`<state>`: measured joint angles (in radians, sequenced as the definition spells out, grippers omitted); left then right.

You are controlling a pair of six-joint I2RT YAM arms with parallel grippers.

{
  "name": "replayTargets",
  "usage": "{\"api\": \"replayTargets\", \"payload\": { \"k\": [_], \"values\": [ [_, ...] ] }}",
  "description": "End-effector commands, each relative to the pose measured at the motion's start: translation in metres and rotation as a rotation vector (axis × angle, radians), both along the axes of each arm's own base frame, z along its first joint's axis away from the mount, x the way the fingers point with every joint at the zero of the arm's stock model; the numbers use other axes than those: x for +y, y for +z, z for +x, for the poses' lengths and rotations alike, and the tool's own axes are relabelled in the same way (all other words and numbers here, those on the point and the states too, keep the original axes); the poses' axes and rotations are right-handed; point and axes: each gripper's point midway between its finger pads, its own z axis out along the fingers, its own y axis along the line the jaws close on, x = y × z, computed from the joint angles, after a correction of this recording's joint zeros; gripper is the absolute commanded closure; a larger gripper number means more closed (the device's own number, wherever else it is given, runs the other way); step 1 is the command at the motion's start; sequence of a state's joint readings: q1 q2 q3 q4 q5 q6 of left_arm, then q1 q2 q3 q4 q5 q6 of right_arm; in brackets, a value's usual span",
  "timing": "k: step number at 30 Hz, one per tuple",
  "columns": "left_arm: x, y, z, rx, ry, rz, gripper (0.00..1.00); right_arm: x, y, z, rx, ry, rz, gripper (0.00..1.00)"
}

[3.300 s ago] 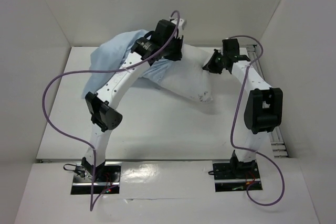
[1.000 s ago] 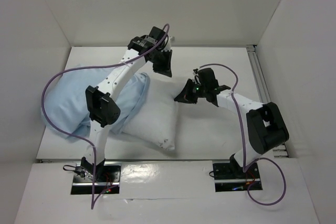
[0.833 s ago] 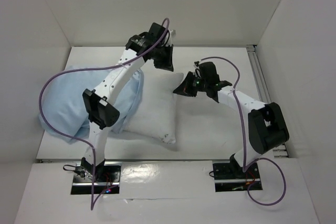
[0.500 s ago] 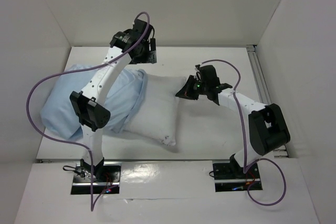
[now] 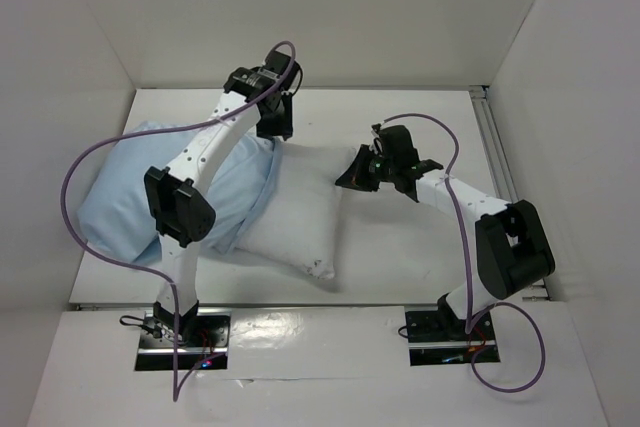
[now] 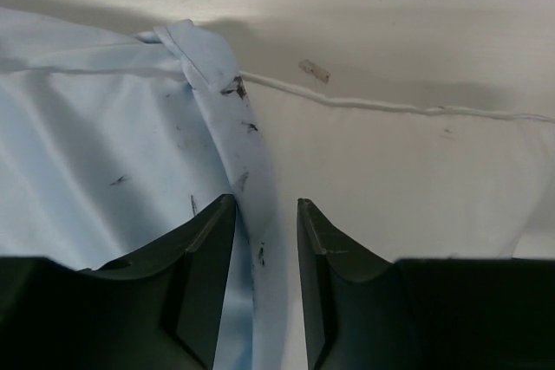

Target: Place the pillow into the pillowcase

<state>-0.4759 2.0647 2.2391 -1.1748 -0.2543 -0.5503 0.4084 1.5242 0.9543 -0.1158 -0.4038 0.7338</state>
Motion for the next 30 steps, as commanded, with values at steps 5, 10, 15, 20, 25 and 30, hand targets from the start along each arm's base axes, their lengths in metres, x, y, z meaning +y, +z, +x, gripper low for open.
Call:
{"api": "replayTargets", "payload": {
  "k": [5,10,15,20,25,30],
  "values": [
    [-0.007,-0.020,-0.010,0.051,0.014,0.004,0.53,-0.003,0.002,-0.004,-0.009,0.007,-0.027,0.96],
    [-0.028,0.003,-0.003,-0.023,-0.046,-0.058,1.00,-0.005,0.001,-0.003,-0.018,0.003,-0.039,0.96],
    [-0.138,0.073,-0.018,-0.146,-0.404,-0.410,1.00,0.002,0.027,0.004,-0.063,0.020,-0.004,1.00],
    [-0.240,0.159,-0.098,-0.166,-0.740,-0.804,1.00,-0.002,0.099,-0.002,-0.213,-0.032,-0.003,1.00],
    [-0.300,0.135,-0.136,0.013,-0.813,-1.006,1.00,-0.015,0.046,-0.009,-0.138,-0.167,0.064,1.00],
    [-0.286,0.089,-0.110,0.039,-0.584,-0.892,1.00,-0.072,0.009,-0.004,-0.092,-0.296,-0.037,1.00]
  ]
}}
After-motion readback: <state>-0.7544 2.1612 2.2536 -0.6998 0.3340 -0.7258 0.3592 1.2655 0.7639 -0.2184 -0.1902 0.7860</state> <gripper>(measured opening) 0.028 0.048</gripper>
